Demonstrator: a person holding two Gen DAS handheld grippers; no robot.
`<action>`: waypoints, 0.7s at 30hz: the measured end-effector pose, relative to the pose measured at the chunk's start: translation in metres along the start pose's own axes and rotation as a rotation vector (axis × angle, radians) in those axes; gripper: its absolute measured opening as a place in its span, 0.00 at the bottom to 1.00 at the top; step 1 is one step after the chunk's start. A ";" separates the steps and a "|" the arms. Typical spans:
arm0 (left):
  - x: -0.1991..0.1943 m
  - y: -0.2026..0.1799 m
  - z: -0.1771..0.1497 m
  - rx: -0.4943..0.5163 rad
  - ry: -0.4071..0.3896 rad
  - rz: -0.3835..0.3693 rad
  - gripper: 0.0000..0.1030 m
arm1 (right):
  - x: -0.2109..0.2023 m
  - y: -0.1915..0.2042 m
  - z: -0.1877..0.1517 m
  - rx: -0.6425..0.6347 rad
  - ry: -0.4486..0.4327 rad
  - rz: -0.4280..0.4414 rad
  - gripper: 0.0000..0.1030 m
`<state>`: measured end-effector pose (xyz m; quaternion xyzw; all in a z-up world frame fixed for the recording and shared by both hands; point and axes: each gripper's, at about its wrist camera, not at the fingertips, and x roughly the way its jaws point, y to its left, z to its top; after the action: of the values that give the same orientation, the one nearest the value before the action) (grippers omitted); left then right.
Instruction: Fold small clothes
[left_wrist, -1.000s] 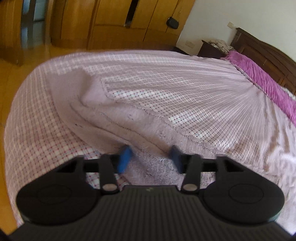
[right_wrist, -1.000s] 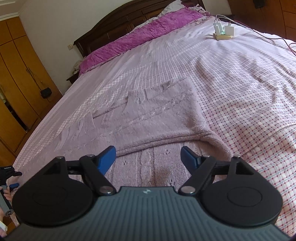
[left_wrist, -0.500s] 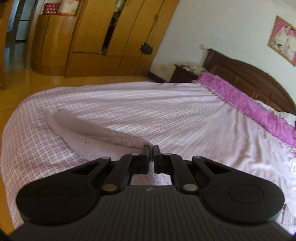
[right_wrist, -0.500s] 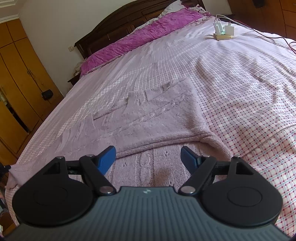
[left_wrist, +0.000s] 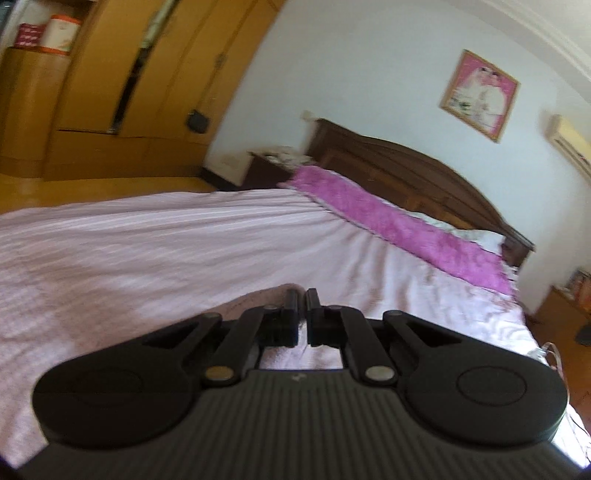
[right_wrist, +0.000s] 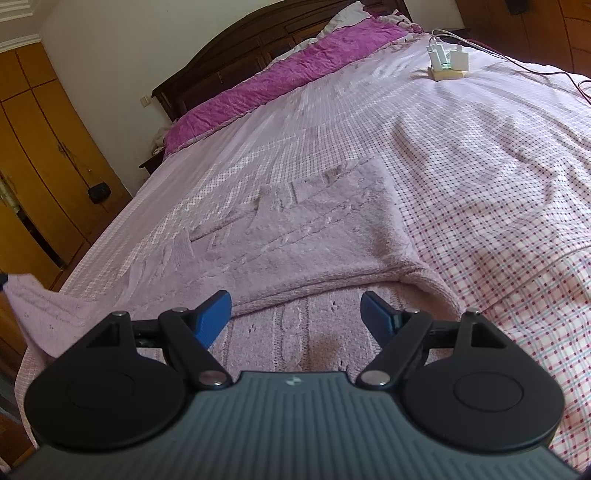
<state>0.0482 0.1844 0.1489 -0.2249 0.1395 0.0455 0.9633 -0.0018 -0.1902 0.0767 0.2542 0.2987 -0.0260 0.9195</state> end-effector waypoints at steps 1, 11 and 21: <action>0.001 -0.009 -0.002 0.005 0.003 -0.018 0.05 | -0.001 -0.001 0.000 0.002 -0.002 -0.002 0.80; 0.029 -0.100 -0.062 0.084 0.120 -0.153 0.05 | -0.009 -0.010 0.001 0.023 -0.022 0.004 0.80; 0.046 -0.138 -0.142 0.255 0.329 -0.214 0.03 | -0.013 -0.019 0.001 0.044 -0.031 0.016 0.80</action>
<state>0.0779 -0.0014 0.0717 -0.1191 0.2747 -0.1120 0.9475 -0.0156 -0.2083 0.0760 0.2765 0.2816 -0.0293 0.9183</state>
